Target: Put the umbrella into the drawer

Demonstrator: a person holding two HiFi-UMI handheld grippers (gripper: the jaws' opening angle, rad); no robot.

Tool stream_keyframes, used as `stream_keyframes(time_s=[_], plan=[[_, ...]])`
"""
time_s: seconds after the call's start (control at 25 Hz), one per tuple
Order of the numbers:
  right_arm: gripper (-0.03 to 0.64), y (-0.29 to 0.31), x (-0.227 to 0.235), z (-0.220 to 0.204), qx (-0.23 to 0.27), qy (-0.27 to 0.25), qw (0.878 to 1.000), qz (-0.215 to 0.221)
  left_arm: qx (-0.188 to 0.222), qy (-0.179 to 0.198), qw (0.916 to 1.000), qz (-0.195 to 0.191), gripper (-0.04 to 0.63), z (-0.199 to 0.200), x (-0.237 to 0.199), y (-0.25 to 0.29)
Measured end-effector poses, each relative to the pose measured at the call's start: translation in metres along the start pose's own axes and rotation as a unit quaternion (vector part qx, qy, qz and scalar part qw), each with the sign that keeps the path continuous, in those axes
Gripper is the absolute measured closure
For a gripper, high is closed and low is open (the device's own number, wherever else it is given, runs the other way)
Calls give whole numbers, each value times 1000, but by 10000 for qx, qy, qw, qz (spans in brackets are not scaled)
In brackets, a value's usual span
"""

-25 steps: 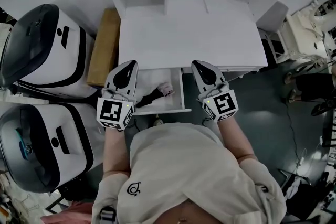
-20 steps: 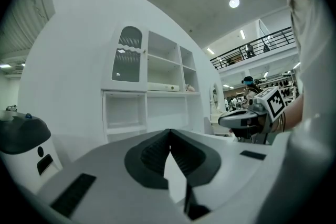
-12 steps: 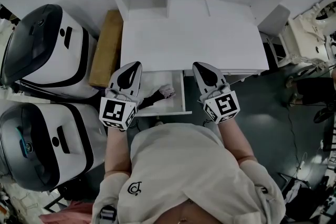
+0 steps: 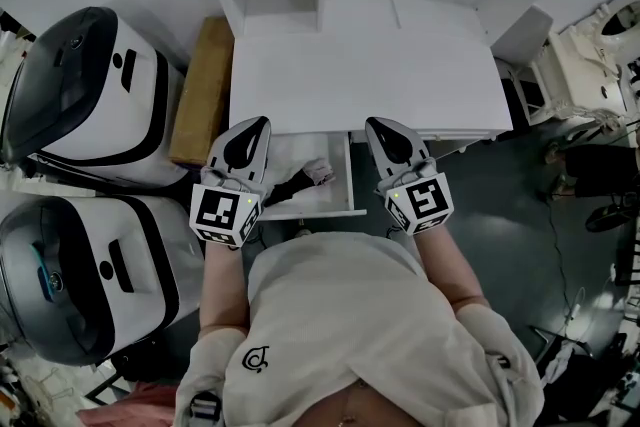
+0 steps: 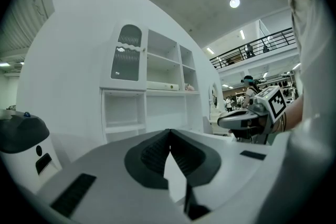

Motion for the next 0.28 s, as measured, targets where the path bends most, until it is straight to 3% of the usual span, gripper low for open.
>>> stream_keyframes(time_s=[0.28], plan=[[612, 2, -5, -1, -17, -6, 10000, 30, 28, -13, 10000, -95, 583, 1, 0, -1]])
Point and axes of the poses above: the fingertips, and each gripper's own axes: y forward along the fingers, x to its right, z out of its top, the point moved 6 cm from there along -y, backward along the fingers, and after that the axes turned 11 degrees about x, right-handed, at the moved point
